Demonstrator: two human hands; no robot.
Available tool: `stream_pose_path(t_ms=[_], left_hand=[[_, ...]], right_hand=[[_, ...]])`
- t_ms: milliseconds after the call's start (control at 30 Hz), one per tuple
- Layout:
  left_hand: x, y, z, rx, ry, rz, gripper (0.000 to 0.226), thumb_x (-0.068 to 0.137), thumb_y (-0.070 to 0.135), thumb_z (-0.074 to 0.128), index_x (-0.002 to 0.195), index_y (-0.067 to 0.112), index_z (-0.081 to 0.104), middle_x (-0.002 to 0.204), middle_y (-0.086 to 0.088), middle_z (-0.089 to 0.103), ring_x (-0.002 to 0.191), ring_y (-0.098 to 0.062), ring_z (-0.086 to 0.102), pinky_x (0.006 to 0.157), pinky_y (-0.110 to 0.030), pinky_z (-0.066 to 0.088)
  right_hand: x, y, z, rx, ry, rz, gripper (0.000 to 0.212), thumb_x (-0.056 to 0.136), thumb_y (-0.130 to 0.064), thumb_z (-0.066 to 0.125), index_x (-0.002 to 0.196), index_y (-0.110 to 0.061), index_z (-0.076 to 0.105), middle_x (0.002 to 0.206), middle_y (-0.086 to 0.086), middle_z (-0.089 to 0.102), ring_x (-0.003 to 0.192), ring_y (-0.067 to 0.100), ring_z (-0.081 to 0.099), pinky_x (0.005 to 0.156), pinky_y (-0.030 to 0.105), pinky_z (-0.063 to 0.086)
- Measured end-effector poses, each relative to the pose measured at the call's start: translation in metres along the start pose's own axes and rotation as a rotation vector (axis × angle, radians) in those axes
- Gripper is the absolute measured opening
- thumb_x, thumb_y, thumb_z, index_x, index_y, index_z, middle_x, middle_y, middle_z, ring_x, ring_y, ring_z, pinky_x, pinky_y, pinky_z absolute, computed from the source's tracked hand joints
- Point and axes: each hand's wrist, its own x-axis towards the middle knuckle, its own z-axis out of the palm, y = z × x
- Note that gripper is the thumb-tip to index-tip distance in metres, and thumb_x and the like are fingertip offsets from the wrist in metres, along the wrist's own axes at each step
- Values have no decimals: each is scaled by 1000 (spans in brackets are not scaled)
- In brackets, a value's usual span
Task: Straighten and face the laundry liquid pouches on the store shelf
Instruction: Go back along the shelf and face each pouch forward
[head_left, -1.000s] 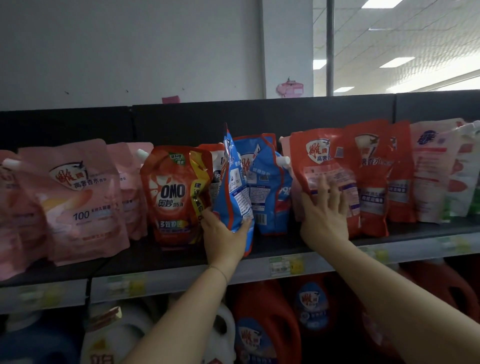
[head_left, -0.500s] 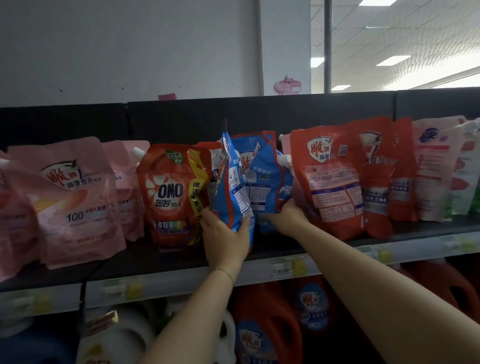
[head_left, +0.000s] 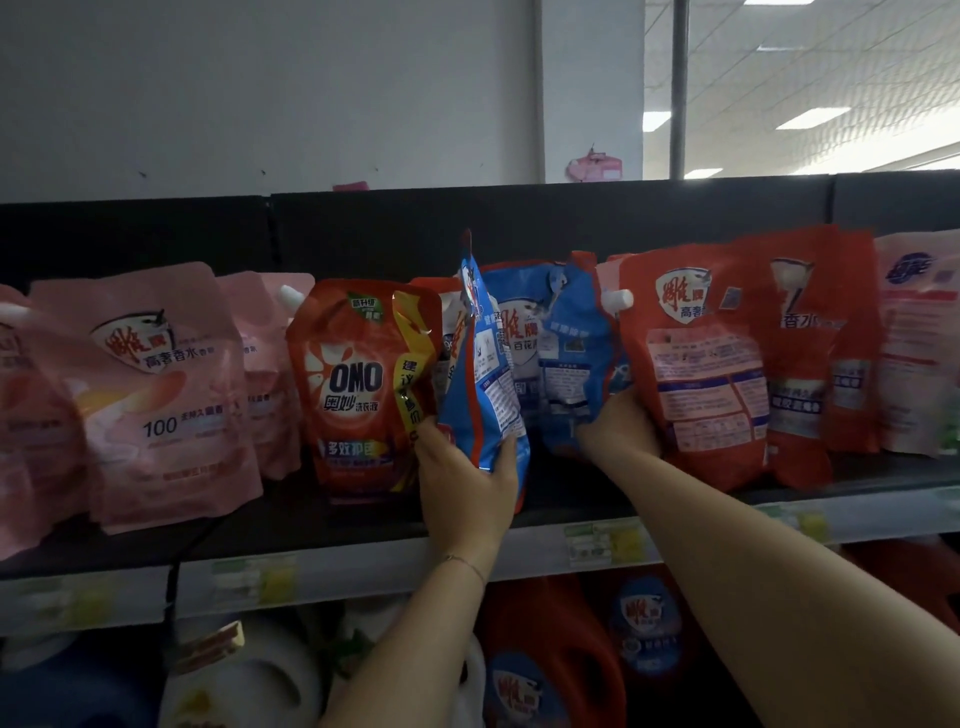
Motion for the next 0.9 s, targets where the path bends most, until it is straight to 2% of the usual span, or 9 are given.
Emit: stream_pose_path(t_ms=[100,233,467,533,600,667,733,833,900], left_hand=[[0,1,0,-1,3,12,71,75,45,74,126,12,37,121,-5,52,107,-21,58,77,-28,50],[-2,3,2,22,5,15,70,75,44,75,125,11,38,119,-6,52,106,-23,58,73,-26,46],[-2,3,1,20,2,-5,71,74,49,73,124,14,36,119,-3,51,105,-20,59,72,-27,50],[-2,5,1,17,6,-22,71,74,50,73,124,16,35,120,-3,51,105,-20,59,74,-31,53],[-2,6,2,11,10,-34,71,74,49,73,124,17,35,121,-2,51,106,-20,59,75,-32,53],[-2,7,1,-3,2,-48,71,74,48,74,125,16,35,122,-2,51,107,-20,58,73,-30,51],[-2,8,-1,-9,-3,-58,73,74,47,75,126,16,35,123,-2,51,109,-20,57,74,-31,51],[-1,8,-2,6,-15,-59,75,72,47,76,126,14,35,123,-4,48,111,-23,55,81,-38,54],[0,10,-3,9,-36,-69,75,73,46,76,126,13,35,124,-6,47,113,-25,54,84,-38,52]], right_hand=[[-6,0,6,-55,49,-48,84,84,-34,69,142,-2,16,128,17,54,111,33,58,84,37,47],[-18,-9,14,-180,-6,-172,103,86,-44,63,147,-1,-8,131,17,53,111,32,58,84,39,48],[-25,-20,15,-130,-151,-411,91,96,-36,50,147,1,-15,138,25,45,118,37,53,100,44,42],[-24,-17,12,-80,-196,-415,88,94,-30,53,150,-6,-11,138,22,47,118,37,52,99,43,43],[-23,-16,15,-24,-138,-407,74,92,-20,55,148,-10,8,131,21,53,114,36,55,94,43,47],[-23,-19,21,80,-38,-357,51,91,-12,54,134,-11,26,123,19,56,106,33,58,86,38,50],[-20,-24,34,196,12,-257,39,92,-12,52,126,-7,33,118,21,55,101,33,57,81,34,46],[-14,-34,42,395,-73,-112,39,95,-29,47,126,-8,40,124,17,53,103,30,53,88,35,43],[-10,-36,34,239,-227,-202,42,92,-24,54,130,-14,38,126,15,51,109,31,53,91,35,42]])
